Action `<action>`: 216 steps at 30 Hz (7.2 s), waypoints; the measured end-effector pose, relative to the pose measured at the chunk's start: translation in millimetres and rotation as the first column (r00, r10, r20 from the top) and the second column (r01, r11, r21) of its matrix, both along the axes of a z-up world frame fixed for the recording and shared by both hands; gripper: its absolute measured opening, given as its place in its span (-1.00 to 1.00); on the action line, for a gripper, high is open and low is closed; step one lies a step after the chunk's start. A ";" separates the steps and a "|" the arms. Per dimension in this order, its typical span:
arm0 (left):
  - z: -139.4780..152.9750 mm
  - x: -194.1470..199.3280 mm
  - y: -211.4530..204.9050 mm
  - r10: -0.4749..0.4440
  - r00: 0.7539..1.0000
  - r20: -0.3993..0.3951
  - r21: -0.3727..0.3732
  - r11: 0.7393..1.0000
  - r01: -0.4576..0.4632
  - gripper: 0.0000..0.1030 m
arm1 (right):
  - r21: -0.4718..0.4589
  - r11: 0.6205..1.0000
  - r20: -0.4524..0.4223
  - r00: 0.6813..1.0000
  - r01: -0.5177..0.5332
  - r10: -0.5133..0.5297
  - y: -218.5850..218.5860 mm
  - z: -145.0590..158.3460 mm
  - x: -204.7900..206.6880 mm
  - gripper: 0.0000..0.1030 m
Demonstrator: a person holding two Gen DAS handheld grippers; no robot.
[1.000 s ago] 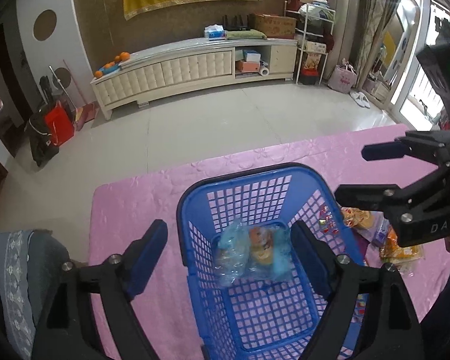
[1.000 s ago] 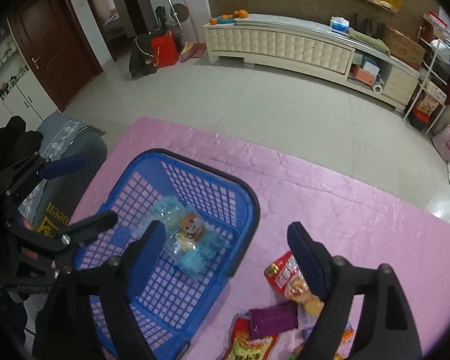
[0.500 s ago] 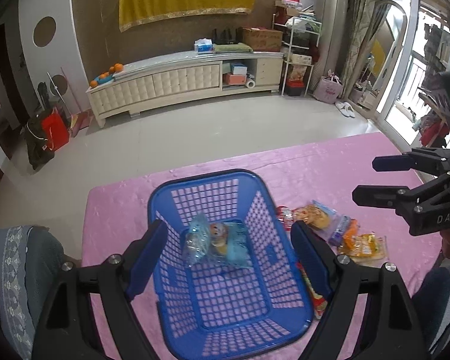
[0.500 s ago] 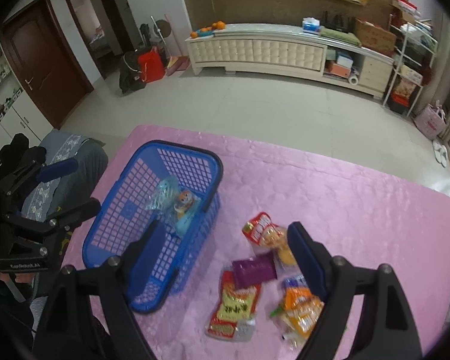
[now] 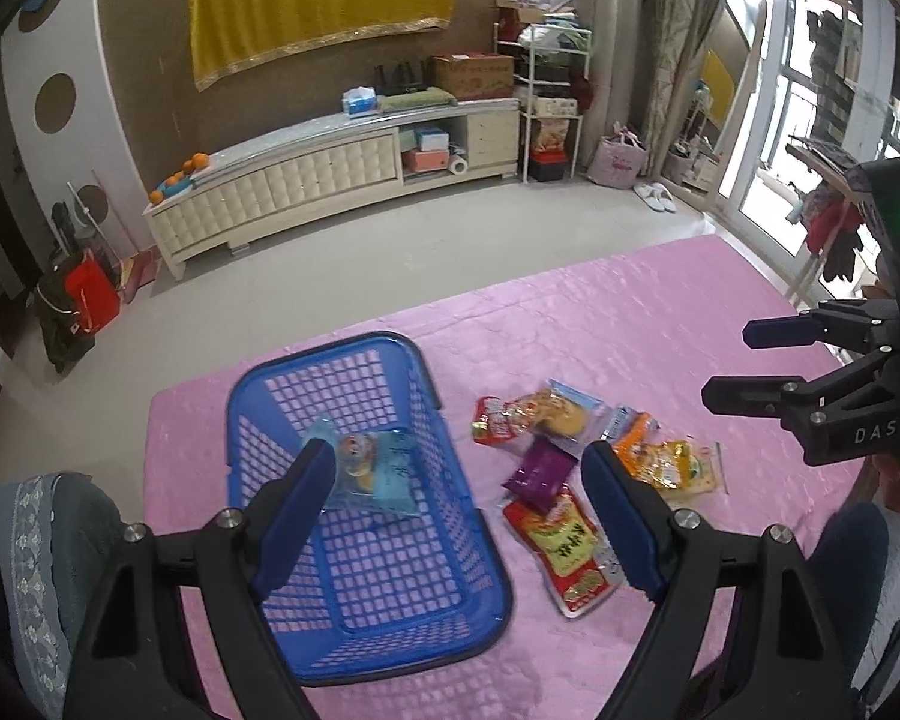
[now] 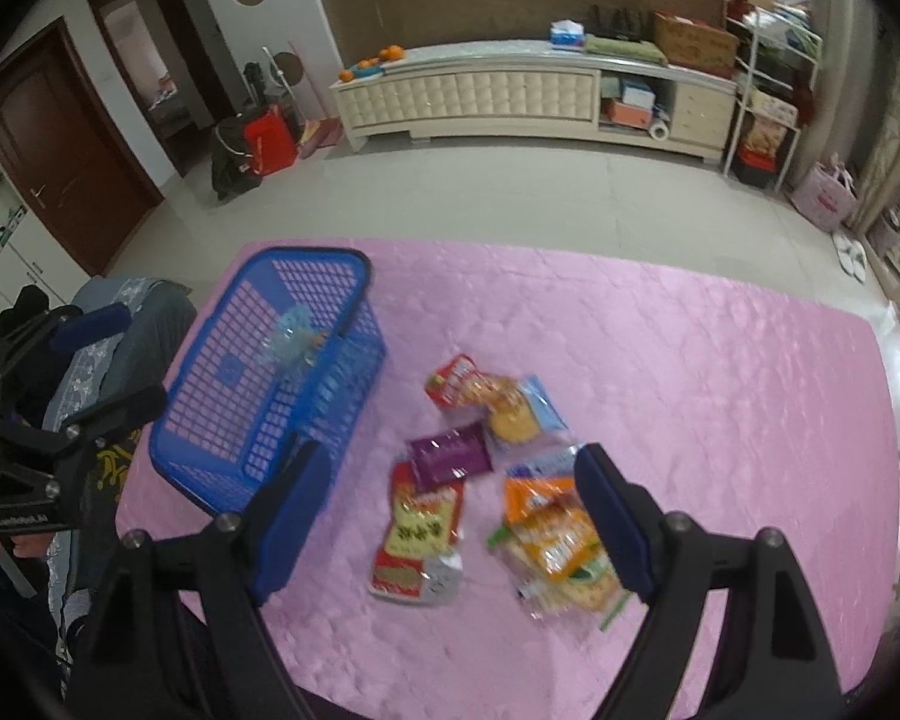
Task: Organize snacks
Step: 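Withdraw both grippers from the basket back toward the snack pile, then grasp the red-and-yellow snack bag with the left gripper, then grasp the orange packet with the right gripper while the left holds the red bag, then carry both packets to the basket and release the red bag from the left gripper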
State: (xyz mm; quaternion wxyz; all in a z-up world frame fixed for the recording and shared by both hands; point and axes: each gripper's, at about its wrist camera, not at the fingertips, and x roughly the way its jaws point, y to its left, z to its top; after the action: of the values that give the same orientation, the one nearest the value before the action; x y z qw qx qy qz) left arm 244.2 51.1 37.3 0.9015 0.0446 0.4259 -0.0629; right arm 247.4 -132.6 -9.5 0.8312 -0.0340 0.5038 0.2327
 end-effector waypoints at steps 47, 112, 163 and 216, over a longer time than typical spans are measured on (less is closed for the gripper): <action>-183.6 30.7 -105.7 0.116 0.919 -0.378 -0.040 0.989 -0.142 0.61 | -0.081 0.997 -0.186 0.982 0.009 -0.024 -74.2 -140.9 -11.6 0.68; -173.9 1.5 -124.1 0.090 0.945 -0.316 -0.105 0.986 -0.129 -0.29 | -0.263 0.950 -0.030 0.986 -0.166 0.163 -49.6 -133.7 6.5 0.68; -100.4 -28.1 -125.4 0.046 0.985 -0.165 -0.079 0.995 -0.060 -0.29 | -0.130 0.951 0.045 0.957 -0.280 0.288 -26.4 -73.1 -25.0 -0.28; -90.2 46.2 58.7 0.117 0.982 -0.149 -0.072 0.989 -0.129 -0.26 | -0.083 0.959 0.122 0.952 -0.271 0.279 164.2 -53.3 48.8 -0.27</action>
State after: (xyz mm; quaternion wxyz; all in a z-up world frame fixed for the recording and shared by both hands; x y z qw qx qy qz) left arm 290.3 109.9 -52.9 0.8714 -0.0234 0.4893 -0.0275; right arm 296.3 31.6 -62.7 0.8208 -0.1461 0.4451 0.3269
